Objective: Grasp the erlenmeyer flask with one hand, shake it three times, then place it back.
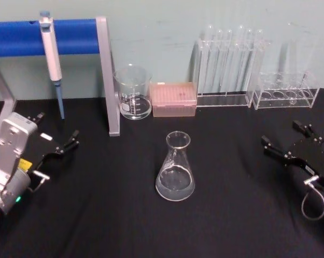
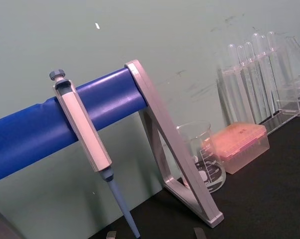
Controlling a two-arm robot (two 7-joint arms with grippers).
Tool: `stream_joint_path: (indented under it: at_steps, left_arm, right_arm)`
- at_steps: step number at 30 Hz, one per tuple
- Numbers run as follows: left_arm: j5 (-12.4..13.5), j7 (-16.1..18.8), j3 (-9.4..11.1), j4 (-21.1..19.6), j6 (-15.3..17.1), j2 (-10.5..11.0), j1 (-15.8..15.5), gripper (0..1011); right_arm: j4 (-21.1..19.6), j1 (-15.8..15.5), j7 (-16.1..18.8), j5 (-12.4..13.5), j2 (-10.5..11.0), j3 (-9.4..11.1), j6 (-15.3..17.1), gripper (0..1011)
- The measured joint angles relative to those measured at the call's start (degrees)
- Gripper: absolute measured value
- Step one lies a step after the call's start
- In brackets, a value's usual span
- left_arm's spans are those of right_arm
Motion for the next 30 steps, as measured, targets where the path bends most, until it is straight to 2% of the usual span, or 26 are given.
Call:
stream_joint_path:
  at_steps: [6,14,20,30]
  left_arm:
    - [0.00,0.00,0.00,0.00,0.00,0.00,0.00,1001]
    - [0.00,0.00,0.00,0.00,0.00,0.00,0.00,1001]
    - [0.00,0.00,0.00,0.00,0.00,0.00,0.00,1001]
    - [0.00,0.00,0.00,0.00,0.00,0.00,0.00,1001]
  right_arm:
    - [-2.66,-1.98,3.22,1.43,0.61,0.35,0.79,1000]
    - [-4.38,-2.45,10.05,2.90,0.09,-1.06,0.53,1000]
    - [-4.31,-1.20,16.95,4.13,-0.73,-2.42,-0.60,1000]
    - [-1.82,2.22,23.71,4.18,-3.58,-4.81,-0.61,1000]
